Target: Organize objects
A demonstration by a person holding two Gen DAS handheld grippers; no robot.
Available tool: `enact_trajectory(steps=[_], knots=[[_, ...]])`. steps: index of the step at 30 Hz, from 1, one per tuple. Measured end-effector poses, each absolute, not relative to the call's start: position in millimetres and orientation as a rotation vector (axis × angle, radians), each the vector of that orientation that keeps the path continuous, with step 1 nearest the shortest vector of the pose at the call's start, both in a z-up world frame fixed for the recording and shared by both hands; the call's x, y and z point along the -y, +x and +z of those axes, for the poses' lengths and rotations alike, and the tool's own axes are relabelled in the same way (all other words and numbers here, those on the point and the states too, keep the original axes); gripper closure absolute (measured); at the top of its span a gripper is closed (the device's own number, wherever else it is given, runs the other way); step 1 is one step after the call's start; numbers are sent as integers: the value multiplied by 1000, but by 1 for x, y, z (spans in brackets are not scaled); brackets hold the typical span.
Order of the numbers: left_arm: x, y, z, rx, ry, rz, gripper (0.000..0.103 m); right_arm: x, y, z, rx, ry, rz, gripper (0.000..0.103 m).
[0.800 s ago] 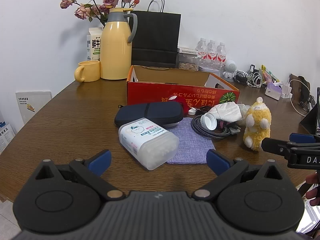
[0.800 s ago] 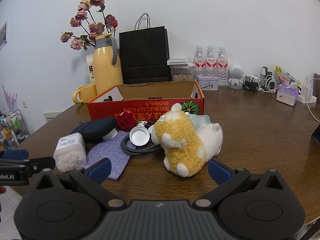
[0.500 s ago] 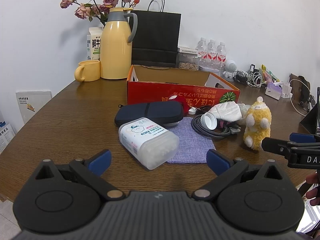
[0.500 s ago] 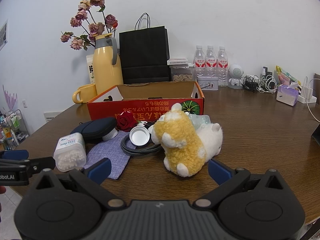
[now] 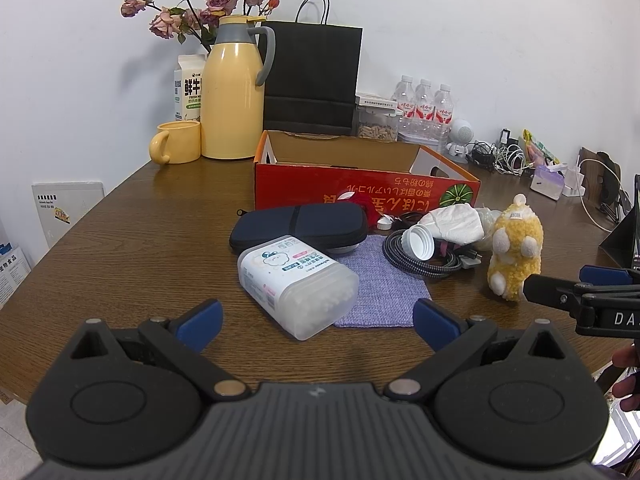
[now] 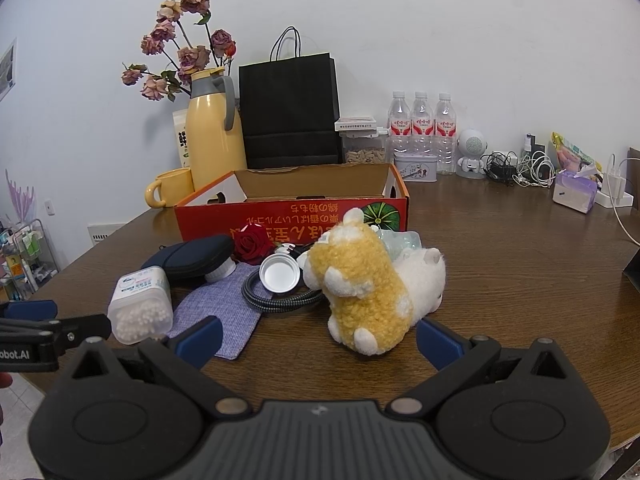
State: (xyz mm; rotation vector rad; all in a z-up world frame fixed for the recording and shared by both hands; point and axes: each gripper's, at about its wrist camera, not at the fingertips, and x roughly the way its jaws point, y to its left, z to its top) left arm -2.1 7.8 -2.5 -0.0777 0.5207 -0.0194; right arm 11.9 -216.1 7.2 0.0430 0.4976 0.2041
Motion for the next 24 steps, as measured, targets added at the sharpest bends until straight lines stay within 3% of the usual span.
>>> enact_trajectory(steps=[24], knots=[[-8,-2,-2,-522,-74,-31,0,217,10,8,-499,44,202,0]])
